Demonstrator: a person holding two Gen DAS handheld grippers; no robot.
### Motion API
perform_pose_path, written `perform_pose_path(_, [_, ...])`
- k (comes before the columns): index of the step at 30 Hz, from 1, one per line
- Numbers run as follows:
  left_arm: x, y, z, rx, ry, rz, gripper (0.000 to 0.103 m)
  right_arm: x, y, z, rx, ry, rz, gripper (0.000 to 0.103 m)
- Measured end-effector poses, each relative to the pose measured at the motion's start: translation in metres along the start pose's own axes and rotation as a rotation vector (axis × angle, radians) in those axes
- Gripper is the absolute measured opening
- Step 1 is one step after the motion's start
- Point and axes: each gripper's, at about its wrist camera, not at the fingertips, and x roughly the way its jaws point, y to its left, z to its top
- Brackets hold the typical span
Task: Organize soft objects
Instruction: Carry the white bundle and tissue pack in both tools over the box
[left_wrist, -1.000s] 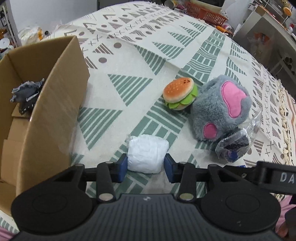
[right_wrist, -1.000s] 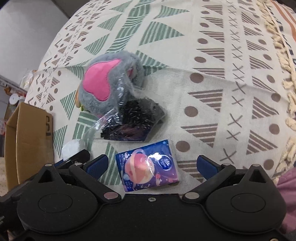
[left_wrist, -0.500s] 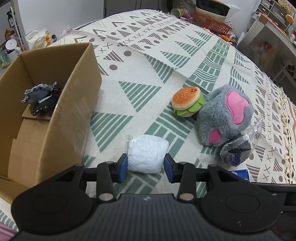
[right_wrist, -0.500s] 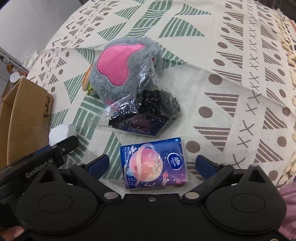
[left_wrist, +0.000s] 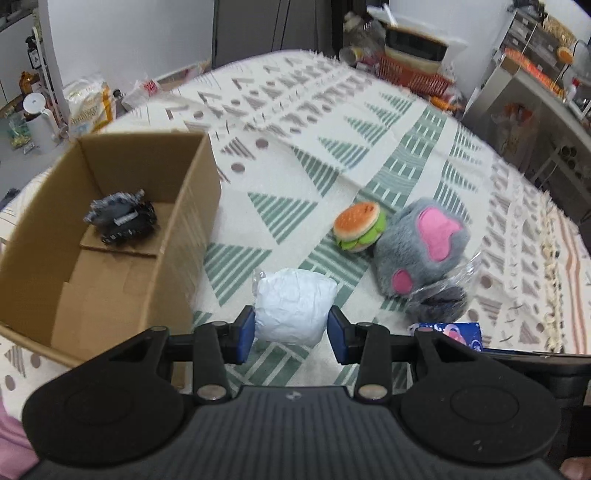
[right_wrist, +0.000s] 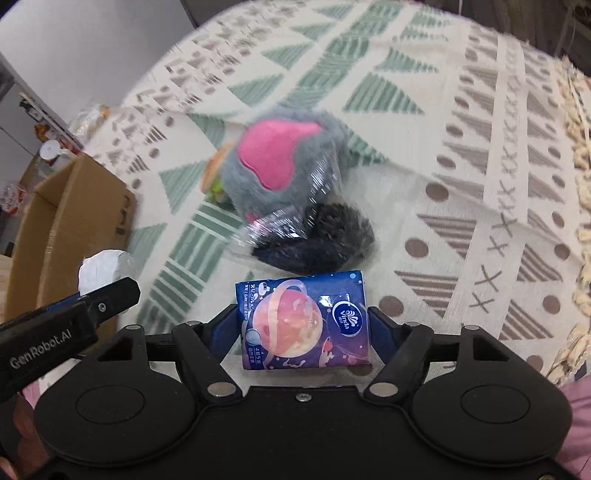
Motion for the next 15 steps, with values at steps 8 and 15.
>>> perform_pose_path(8, [-0.040, 0.010, 0.004, -0.035, -0.058, 0.034, 0.041, -0.030, 0.010, 0.007, -0.031, -0.113, 0.104, 0.071])
perform_pose_path(15, [-0.072, 0.024, 0.008, -0.055, -0.120, 0.077, 0.041, -0.045, 0.032, 0.015, -0.108, -0.194, 0.174, 0.071])
